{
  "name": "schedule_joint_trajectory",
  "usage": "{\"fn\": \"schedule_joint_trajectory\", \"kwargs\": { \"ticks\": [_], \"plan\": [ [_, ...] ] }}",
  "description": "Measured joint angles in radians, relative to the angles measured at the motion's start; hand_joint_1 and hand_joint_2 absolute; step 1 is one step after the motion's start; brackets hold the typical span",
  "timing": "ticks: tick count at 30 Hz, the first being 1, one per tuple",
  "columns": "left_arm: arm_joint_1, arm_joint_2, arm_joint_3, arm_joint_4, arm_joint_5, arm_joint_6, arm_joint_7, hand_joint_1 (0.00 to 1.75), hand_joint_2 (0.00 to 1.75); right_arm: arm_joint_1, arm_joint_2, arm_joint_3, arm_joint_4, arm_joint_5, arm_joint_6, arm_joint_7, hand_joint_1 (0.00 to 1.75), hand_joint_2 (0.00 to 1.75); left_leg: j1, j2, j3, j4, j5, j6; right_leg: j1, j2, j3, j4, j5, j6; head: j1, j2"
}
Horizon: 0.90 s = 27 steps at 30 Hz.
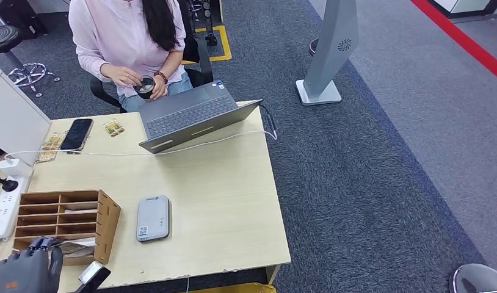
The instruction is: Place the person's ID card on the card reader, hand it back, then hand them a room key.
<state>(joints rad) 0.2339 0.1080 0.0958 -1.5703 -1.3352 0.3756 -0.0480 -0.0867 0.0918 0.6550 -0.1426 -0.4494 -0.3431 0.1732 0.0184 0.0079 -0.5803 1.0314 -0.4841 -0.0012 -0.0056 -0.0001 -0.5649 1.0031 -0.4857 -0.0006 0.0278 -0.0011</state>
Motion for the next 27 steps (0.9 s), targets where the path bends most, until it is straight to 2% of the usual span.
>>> {"fn": "schedule_joint_trajectory", "kwargs": {
  "ticks": [10,12,14,16,19,24,27],
  "plan": [
    [0.091,0.107,-0.148,-0.375,-0.015,0.087,-0.005,1.75,1.75,0.001,-0.001,0.002,0.002,-0.045,-0.004,-0.013,0.0,1.75,0.001,0.0,0.0,0.0,0.0,0.0,0.001,0.0,0.0,0.0,0.0,0.0,0.0,0.0],
    [0.09,0.131,-0.173,-0.43,0.005,0.105,-0.005,1.75,1.75,0.002,-0.001,0.002,0.003,-0.045,-0.004,-0.013,0.0,1.75,0.001,0.0,0.0,0.0,0.0,0.0,0.001,0.0,-0.001,0.0,0.0,0.0,0.0,0.0],
    [0.052,0.148,-0.187,-0.456,0.048,0.105,0.0,1.75,1.75,0.001,-0.001,0.004,0.003,-0.036,-0.002,-0.011,0.0,1.75,0.001,-0.001,0.0,0.0,0.0,0.0,0.001,-0.002,-0.002,0.0,0.0,0.0,0.0,0.0],
    [-0.041,0.157,-0.192,-0.45,0.105,0.068,0.011,1.75,1.75,-0.001,-0.001,0.009,0.003,-0.02,0.0,-0.007,0.0,1.75,0.001,-0.005,-0.001,0.0,0.002,-0.001,0.001,-0.006,-0.002,0.0,0.0,0.0,0.0,0.0],
    [-0.246,0.159,-0.192,-0.35,0.125,0.015,0.037,1.75,1.75,-0.008,-0.001,0.028,0.003,0.013,0.011,0.001,0.0,1.75,0.002,-0.008,-0.001,0.0,0.006,-0.002,0.002,-0.009,-0.001,0.0,0.002,-0.002,0.0,0.0],
    [-0.65,0.137,-0.191,0.062,0.069,0.055,0.048,1.75,1.75,-0.024,-0.006,0.079,0.004,0.059,0.038,0.003,0.0,1.75,0.002,-0.007,-0.004,0.0,0.013,-0.005,0.003,-0.007,-0.003,0.001,0.011,-0.004,0.0,0.0],
    [-0.824,0.113,-0.191,0.289,0.006,0.087,0.072,1.75,1.75,-0.029,-0.008,0.101,0.004,0.067,0.045,-0.001,0.0,1.75,0.002,-0.003,-0.004,0.0,0.014,-0.005,0.003,-0.002,-0.005,0.001,0.014,-0.005,-0.001,0.0]
  ]
}}
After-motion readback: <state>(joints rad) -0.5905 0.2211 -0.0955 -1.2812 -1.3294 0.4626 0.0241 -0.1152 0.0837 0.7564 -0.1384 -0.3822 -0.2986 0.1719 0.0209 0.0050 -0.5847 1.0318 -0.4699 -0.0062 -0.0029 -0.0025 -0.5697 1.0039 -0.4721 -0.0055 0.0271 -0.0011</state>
